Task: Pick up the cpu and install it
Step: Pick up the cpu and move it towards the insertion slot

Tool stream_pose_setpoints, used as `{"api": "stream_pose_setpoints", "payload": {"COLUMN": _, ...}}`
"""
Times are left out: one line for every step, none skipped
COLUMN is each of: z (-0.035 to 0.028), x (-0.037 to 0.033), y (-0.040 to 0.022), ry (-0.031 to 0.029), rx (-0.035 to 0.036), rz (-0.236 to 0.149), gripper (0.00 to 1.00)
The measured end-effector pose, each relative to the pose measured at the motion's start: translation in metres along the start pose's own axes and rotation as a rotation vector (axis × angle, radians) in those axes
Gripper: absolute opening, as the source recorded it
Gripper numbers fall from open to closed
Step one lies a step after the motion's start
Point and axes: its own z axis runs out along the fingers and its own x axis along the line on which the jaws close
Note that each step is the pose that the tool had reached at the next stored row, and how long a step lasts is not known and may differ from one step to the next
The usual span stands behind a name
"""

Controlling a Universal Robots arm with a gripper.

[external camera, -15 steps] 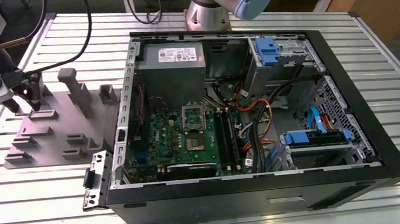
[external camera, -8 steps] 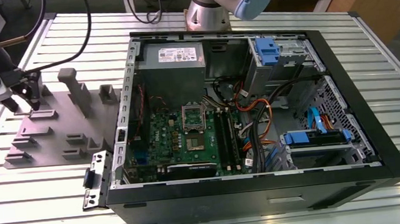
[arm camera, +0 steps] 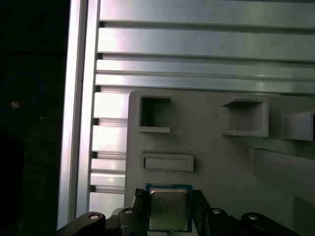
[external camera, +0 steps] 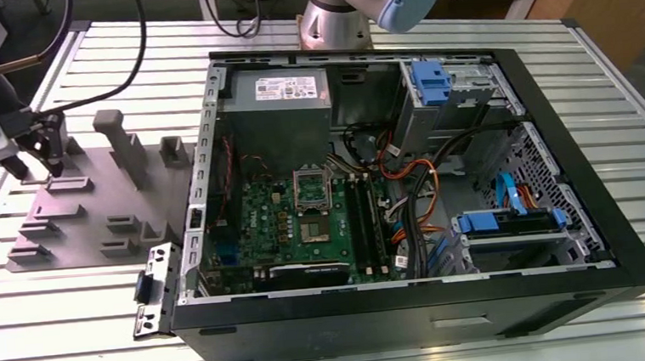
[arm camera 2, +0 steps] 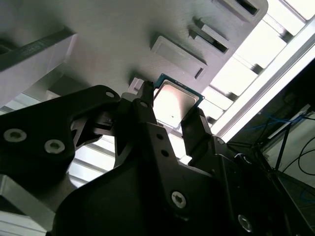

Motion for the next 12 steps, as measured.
{"api": "stream_pose_setpoints", "payload": {"z": -0.0003, "x": 0.0, "y": 0.0, "ry": 0.0, "rx": 0.0003, "rz": 0.0, "gripper": 0.47}}
{"api": "stream_pose_setpoints", "payload": {"z": -0.0007, "x": 0.0, "y": 0.0, "ry": -0.0001, "rx": 0.0007, "rz": 0.0, "gripper": 0.47}}
{"api": "stream_pose_setpoints", "payload": {"z": -0.0011, "x": 0.0, "y": 0.0, "ry": 0.0, "rx": 0.0009, "rz": 0.0, "gripper": 0.47}}
{"api": "stream_pose_setpoints", "payload": {"z": -0.0017, "x": 0.0, "y": 0.0001, "ry": 0.0001, "rx": 0.0014, "rz": 0.001, "gripper": 0.47}}
{"api": "stream_pose_setpoints", "payload": {"z": -0.0022, "x": 0.0, "y": 0.0001, "ry": 0.0001, "rx": 0.0017, "rz": 0.001, "gripper": 0.47}}
{"api": "stream_pose_setpoints", "payload": {"z": -0.0026, "x": 0.0001, "y": 0.0001, "ry": 0.0, "rx": 0.0019, "rz": 0.001, "gripper": 0.47}}
{"api": "stream_pose_setpoints", "payload": {"z": -0.0031, "x": 0.0, "y": 0.0001, "ry": 0.0, "rx": 0.0022, "rz": 0.001, "gripper": 0.47}}
{"api": "stream_pose_setpoints", "payload": {"z": -0.0036, "x": 0.0001, "y": 0.0002, "ry": 0.0, "rx": 0.0026, "rz": 0.001, "gripper": 0.47}}
{"api": "stream_pose_setpoints", "payload": {"z": -0.0041, "x": 0.0001, "y": 0.0002, "ry": 0.0, "rx": 0.0029, "rz": 0.001, "gripper": 0.47}}
{"api": "stream_pose_setpoints", "payload": {"z": -0.0047, "x": 0.0001, "y": 0.0002, "ry": 0.0001, "rx": 0.0032, "rz": 0.001, "gripper": 0.47}}
{"api": "stream_pose_setpoints", "payload": {"z": -0.0053, "x": 0.0001, "y": 0.0002, "ry": 0.0, "rx": 0.0035, "rz": 0.001, "gripper": 0.47}}
{"api": "stream_pose_setpoints", "payload": {"z": -0.0058, "x": 0.0001, "y": 0.0003, "ry": 0.0, "rx": 0.0038, "rz": 0.002, "gripper": 0.47}}
